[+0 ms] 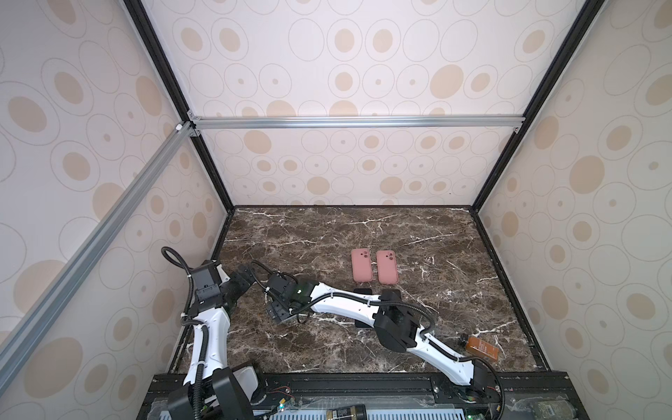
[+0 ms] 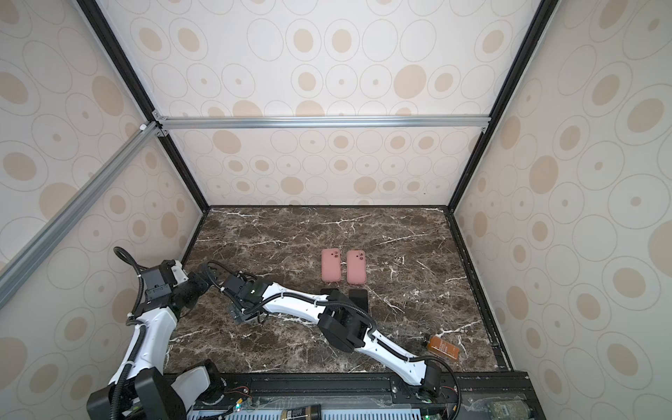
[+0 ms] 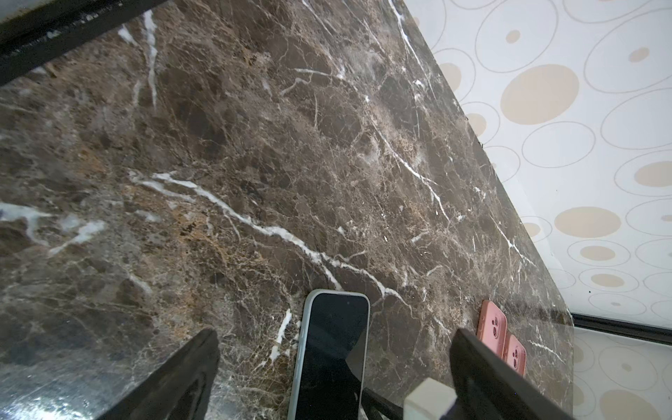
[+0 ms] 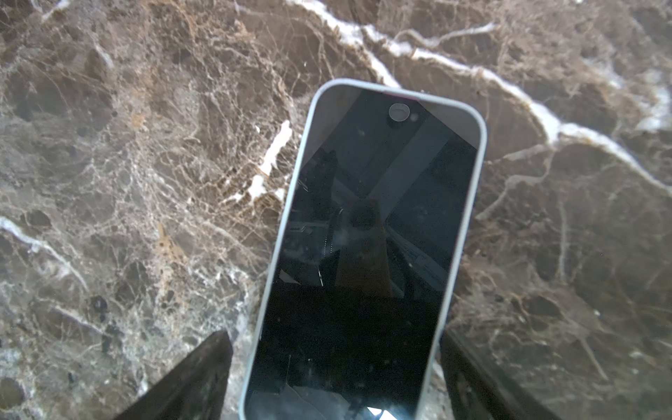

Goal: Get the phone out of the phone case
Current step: 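Grasp the light-blue phone with the right gripper and lift it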

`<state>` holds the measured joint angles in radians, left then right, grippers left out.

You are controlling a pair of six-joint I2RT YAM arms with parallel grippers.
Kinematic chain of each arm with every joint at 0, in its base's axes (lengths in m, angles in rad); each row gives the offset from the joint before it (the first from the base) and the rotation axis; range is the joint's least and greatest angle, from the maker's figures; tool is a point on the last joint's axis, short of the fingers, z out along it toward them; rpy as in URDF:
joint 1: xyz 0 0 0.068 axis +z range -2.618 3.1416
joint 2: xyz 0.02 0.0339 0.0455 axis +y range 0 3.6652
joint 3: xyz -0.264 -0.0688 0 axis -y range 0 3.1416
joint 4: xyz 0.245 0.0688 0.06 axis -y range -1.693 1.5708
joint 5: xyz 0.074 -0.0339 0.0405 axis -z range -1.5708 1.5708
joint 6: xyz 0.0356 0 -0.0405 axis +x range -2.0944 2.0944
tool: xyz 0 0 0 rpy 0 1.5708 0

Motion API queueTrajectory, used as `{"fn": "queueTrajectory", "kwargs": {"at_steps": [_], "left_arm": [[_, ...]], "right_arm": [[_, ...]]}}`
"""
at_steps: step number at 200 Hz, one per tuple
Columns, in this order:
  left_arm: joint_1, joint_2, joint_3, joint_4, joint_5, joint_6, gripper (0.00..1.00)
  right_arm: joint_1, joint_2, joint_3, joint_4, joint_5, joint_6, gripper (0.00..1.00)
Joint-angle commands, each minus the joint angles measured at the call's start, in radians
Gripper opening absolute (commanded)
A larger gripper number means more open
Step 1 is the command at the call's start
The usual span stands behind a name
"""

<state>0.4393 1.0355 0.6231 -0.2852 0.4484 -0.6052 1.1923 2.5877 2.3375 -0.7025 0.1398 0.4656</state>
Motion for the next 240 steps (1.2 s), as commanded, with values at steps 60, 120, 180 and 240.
{"fn": "queueTrajectory", "kwargs": {"at_steps": [60,120,180,240], "left_arm": [[0.01,-0.006,0.001,-0.008,0.003,0.03,0.99],[0.01,-0.005,-0.001,-0.005,0.001,0.028,0.99],[0.006,0.013,-0.012,0.016,0.06,0.027,0.99],[-0.079,0.008,-0.034,0.047,0.056,0.011,0.99]], "right_arm": [[0.039,0.108,0.148,-0.177,0.111,-0.054,0.99],[0.044,0.111,0.114,-0.2,0.138,-0.034,0.89],[0.028,0.027,-0.032,-0.129,0.069,0.038,0.85],[0.006,-0.083,-0.209,-0.096,0.06,0.084,0.79]]}}
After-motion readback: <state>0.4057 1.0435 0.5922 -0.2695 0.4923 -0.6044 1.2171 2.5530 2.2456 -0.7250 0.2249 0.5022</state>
